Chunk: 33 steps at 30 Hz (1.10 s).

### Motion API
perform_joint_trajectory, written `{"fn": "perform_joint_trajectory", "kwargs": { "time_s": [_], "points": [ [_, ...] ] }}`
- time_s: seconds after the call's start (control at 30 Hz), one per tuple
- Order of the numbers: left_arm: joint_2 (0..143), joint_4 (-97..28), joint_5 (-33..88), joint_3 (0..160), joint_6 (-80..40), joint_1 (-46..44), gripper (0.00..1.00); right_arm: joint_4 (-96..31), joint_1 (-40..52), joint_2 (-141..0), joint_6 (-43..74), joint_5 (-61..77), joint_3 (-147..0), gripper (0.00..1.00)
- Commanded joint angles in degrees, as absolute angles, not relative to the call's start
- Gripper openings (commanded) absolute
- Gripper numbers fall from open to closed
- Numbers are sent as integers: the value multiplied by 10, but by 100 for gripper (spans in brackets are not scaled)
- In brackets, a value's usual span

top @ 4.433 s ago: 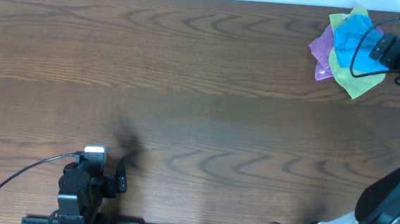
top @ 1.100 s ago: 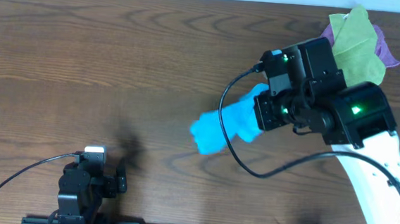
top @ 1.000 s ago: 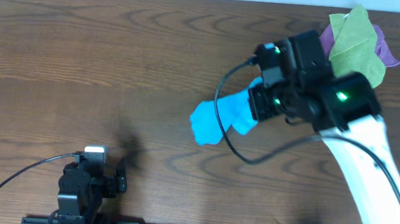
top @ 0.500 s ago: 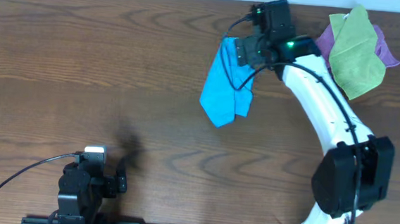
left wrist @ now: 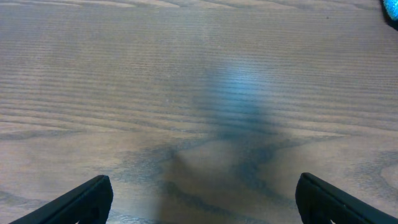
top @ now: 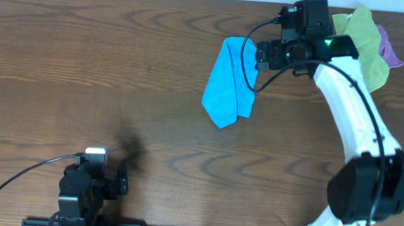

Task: Fold the cloth
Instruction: 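Lift the blue cloth with the right gripper and pull it left, then lower the hanging blue cloth onto the table with the right gripper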

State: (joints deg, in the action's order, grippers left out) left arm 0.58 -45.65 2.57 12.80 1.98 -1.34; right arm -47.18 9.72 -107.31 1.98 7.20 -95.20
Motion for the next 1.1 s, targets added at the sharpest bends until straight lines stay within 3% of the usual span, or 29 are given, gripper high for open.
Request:
{"fn": "perform_joint_trajectory", "kwargs": {
  "time_s": [0.0, 0.3, 0.57, 1.07],
  "points": [
    [2, -478, 25, 107, 26, -16, 95, -459, 71, -1122, 53, 190, -955, 98],
    [2, -478, 25, 107, 26, -16, 95, -366, 57, -1226, 136, 332, -955, 85],
    [2, -478, 25, 107, 26, -16, 95, -313, 57, -1252, 173, 341, -955, 72],
    [2, -478, 26, 107, 26, -16, 95, -326, 57, -1275, 184, 328, -955, 74]
  ]
}}
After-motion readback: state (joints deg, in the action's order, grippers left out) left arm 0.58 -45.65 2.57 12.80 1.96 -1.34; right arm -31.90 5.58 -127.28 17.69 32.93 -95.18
